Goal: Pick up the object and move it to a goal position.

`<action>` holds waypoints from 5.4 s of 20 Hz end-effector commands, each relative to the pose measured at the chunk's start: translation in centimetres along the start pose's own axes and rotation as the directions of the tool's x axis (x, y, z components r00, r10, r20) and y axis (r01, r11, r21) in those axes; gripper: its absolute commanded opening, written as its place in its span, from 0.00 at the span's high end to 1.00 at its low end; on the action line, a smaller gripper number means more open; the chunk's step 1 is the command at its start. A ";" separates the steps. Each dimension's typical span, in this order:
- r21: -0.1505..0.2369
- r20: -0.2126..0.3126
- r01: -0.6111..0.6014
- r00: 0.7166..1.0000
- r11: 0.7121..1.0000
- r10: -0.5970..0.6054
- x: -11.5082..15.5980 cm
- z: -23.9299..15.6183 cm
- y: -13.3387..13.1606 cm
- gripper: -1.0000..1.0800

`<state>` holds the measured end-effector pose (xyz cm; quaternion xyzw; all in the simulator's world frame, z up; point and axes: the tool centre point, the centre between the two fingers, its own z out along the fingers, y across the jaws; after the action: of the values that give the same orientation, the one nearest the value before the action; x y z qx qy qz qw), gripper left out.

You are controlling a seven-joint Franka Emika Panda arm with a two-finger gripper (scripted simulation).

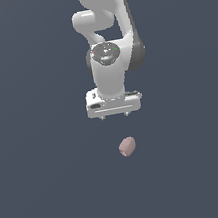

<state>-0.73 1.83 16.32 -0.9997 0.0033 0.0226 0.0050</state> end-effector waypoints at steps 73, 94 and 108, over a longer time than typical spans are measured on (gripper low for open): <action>0.024 -0.039 -0.695 0.718 0.719 0.695 9.0 6.7 -3.7 0.04; 0.024 -0.039 -0.697 0.716 0.717 0.697 9.2 10.1 -3.6 1.00; 0.025 -0.039 -0.697 0.716 0.717 0.697 7.6 7.8 1.3 1.00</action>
<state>6.85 1.83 7.59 -0.9255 0.3787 0.0007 0.0000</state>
